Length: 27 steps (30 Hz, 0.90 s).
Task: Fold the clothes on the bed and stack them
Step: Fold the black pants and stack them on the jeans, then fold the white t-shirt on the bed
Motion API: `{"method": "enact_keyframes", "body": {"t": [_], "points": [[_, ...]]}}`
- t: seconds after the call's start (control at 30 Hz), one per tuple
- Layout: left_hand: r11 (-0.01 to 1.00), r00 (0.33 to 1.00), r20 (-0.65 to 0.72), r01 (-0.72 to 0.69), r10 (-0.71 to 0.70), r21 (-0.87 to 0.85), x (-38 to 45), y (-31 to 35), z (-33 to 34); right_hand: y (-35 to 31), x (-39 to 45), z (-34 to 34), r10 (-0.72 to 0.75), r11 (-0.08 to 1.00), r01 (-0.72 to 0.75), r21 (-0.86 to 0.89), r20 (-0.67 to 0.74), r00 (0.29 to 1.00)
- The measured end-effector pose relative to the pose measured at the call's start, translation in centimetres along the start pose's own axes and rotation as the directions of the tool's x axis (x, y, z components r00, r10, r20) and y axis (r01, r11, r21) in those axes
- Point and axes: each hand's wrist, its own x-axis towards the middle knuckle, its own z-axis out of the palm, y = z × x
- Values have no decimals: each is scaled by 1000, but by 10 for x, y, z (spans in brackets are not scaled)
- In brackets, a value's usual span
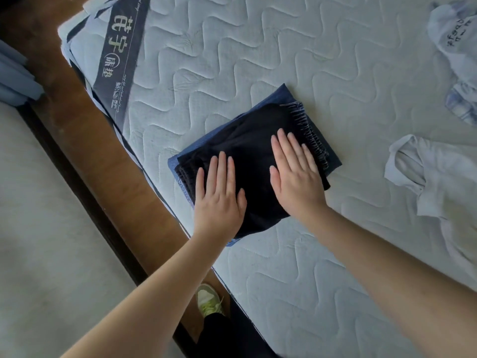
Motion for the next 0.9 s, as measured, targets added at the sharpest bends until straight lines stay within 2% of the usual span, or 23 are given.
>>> {"method": "enact_keyframes", "body": {"t": [0.1,0.2,0.33,0.43,0.53,0.63,0.73,0.9], "points": [[993,989,97,-114,115,-9,-40,6,6,-17,-39,11,-50,999,49,10,77,996],[987,972,191,-148,134,62,-56,-8,15,-5,-52,20,-114,991,122,-52,134,984],[981,967,214,-161,136,105,-55,-21,11,22,-39,12,-38,992,54,-113,132,990],[983,964,232,-155,128,102,-59,-29,2,25,-41,3,-38,993,54,-106,145,989],[988,967,231,-129,106,84,-63,-28,-12,19,-50,-10,14,998,-4,-69,140,990],[987,973,189,-145,130,70,-72,-20,-24,11,-66,-27,129,990,-122,-67,123,984],[978,972,137,-199,189,61,-84,-11,-35,0,-90,-47,247,967,-238,-85,121,961],[945,943,120,-320,311,68,-107,1,-55,-16,-146,-89,326,943,-316,-106,104,939]]}}
